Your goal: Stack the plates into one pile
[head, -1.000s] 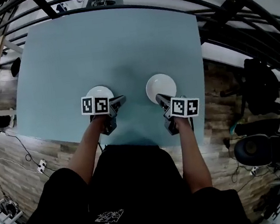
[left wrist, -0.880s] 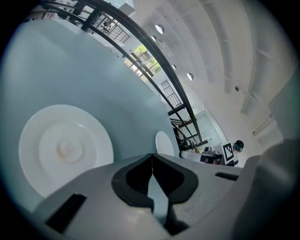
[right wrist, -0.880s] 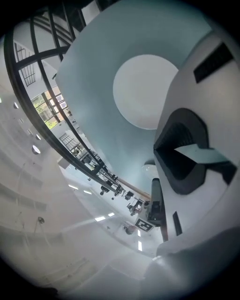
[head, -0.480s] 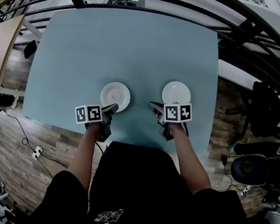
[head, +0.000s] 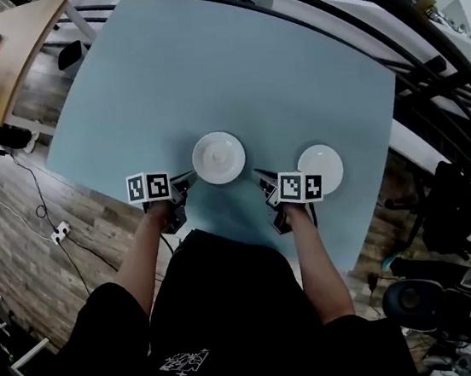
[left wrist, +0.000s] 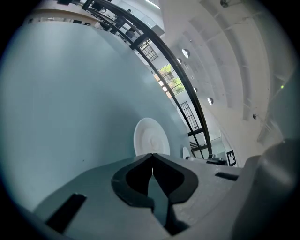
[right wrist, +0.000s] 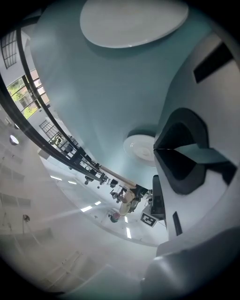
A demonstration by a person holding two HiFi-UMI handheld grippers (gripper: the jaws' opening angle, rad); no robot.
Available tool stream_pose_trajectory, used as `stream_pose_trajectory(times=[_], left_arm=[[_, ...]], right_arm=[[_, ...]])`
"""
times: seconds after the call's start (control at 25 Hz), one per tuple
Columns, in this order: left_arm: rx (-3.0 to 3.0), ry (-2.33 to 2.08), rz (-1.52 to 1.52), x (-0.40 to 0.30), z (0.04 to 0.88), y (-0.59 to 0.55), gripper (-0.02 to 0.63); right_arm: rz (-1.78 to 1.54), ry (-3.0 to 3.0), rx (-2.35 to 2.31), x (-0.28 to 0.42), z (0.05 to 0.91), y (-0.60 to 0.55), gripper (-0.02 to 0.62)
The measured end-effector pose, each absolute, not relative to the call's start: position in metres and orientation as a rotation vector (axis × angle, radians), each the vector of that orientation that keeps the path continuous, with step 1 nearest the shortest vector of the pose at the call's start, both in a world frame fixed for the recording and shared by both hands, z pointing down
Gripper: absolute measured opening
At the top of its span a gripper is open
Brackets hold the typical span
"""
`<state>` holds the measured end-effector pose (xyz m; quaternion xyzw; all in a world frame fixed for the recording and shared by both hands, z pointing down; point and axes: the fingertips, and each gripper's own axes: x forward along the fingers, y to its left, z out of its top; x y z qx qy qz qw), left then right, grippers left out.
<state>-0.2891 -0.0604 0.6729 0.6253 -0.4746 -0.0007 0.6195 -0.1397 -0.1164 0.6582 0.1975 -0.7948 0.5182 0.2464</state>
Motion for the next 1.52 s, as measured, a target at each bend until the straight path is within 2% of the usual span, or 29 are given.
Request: stream_pose_trajectory(times=[0.48,0.52,0.56,0.6,0.76,0.92,1.36,1.44,1.52], left_arm=[[1.39,-1.023,-0.062,-0.318,0.697,-0.066,0.015],[1.391,-1.018,-0.061,-0.318,0.698,-0.067,0.022],[1.391,-1.014,-0.061,-0.319,0.699,-0.068,0.04],[1.39,-1.01,-0.06,-0.32,0.7,-0.069,0.062],[1.391,-0.998,-0.042,-0.324,0.704,-0.074,0.09],[1.396,-0.992,-0.036,-0.322,0.702,-0.082,0.091],[1.386,-0.99,-0.008,-0.32,0.705,-0.094,0.091],[1.368,-0.999,0.012,-0.319,0.709,-0.095,0.079],[1.355,-1.008,0.038,-0.318,0.712,-0.095,0.06]], right_arm=[[1.475,-2.102,0.617,-0.169,0.688,-0.12,0.012],[1.484,-2.094,0.629,-0.168,0.691,-0.12,0.022],[1.494,-2.087,0.639,-0.168,0.692,-0.12,0.083],[1.504,-2.081,0.646,-0.168,0.694,-0.121,0.114],[1.525,-2.062,0.67,-0.171,0.699,-0.125,0.115],[1.555,-2.04,0.666,-0.175,0.702,-0.125,0.144],[1.666,-2.019,0.656,-0.194,0.701,-0.126,0.15],[1.656,-2.019,0.663,-0.194,0.703,-0.127,0.138],[1.629,-2.014,0.685,-0.191,0.707,-0.128,0.091]])
